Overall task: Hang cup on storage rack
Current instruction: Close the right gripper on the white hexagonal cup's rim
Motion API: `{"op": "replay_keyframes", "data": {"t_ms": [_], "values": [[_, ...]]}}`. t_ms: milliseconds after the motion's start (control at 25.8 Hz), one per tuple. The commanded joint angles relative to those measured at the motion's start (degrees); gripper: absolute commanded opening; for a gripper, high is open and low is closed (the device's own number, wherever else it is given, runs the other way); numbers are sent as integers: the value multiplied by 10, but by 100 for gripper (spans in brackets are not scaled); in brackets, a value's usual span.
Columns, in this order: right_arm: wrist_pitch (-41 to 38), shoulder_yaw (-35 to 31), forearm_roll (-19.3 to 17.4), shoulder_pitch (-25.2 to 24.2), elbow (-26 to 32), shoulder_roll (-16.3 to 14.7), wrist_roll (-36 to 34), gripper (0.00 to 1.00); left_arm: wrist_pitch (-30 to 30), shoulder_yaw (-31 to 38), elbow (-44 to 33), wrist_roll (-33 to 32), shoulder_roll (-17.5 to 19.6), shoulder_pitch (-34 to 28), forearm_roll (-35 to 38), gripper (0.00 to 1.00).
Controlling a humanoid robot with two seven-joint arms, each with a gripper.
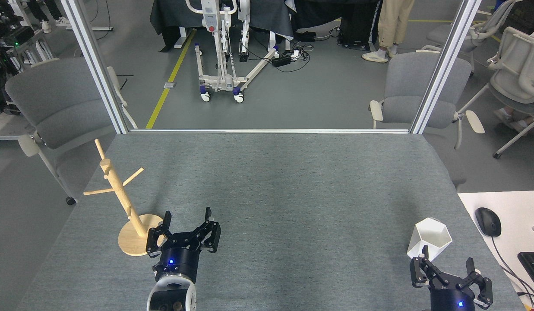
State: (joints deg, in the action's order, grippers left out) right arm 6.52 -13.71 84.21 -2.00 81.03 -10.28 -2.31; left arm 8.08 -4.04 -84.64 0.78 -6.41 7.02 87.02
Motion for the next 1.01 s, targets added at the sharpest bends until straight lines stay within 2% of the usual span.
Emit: {"op": "replay_keyframes", "data": {"t_ms": [0,348,658,967], "values": [[-3,0,2,2,-19,3,-4,100,1,0,7,-1,-1,4,1,100],[-6,0,0,8,-33,1,-4,100,3,0,15,-1,-1,11,1,100],[-10,4,0,45,-79,-4,-16,100,4,0,24,-1,0,16,1,100],[-10,3,0,66,-96,-5,-22,100,4,1,26,-1,0,18,1,100]]}}
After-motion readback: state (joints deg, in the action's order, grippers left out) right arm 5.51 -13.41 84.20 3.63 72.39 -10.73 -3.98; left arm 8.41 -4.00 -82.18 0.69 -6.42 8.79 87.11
